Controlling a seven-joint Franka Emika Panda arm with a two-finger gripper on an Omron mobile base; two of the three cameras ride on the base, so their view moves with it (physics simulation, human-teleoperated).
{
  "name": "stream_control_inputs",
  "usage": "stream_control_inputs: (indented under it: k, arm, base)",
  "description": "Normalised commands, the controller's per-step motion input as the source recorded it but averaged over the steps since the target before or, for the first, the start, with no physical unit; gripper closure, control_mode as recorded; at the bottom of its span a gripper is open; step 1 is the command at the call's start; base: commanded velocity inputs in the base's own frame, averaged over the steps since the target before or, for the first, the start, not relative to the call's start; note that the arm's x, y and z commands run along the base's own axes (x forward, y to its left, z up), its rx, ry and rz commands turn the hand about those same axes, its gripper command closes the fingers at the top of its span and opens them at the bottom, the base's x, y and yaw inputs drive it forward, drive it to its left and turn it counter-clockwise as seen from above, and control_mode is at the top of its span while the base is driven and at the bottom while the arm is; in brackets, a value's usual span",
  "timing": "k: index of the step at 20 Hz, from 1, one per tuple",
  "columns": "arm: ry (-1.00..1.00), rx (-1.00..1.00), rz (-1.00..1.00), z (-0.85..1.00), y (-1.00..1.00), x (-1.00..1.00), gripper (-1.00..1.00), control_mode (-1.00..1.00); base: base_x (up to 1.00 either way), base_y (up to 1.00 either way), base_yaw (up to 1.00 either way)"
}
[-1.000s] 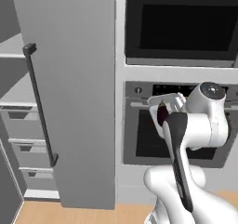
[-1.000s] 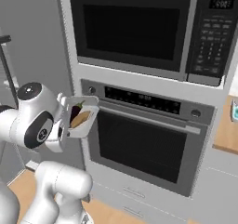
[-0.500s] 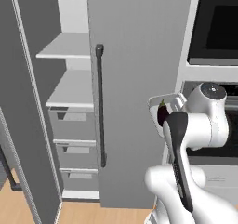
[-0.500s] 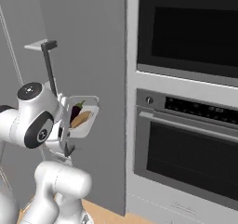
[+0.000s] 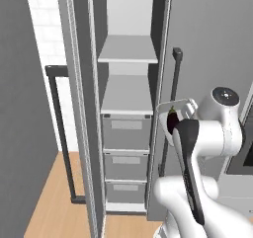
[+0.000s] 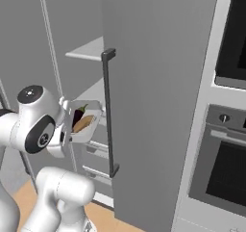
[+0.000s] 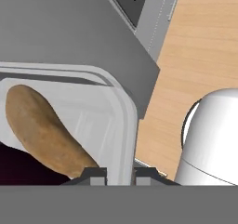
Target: Take the meat container that has the steak and place it on the second highest rack of the freezer. Then take the vegetable container that has the sweet potato and eggplant and place it on the highest rack of the freezer.
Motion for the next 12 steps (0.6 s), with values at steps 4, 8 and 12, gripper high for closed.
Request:
stream_control_inputs:
  k: [4, 8, 12]
  arm:
    - [0.00, 0.00, 0.00, 0.00, 0.00, 0.00, 1.00, 1.00]
    - [0.00, 0.00, 0.00, 0.00, 0.00, 0.00, 1.00, 1.00]
    - [0.00, 0.00, 0.00, 0.00, 0.00, 0.00, 1.00, 1.00]
  base:
    - [-0.03, 0.27, -0.07]
    - [0.00, -0.18, -0.02]
    - [0.14, 0.11, -0.04]
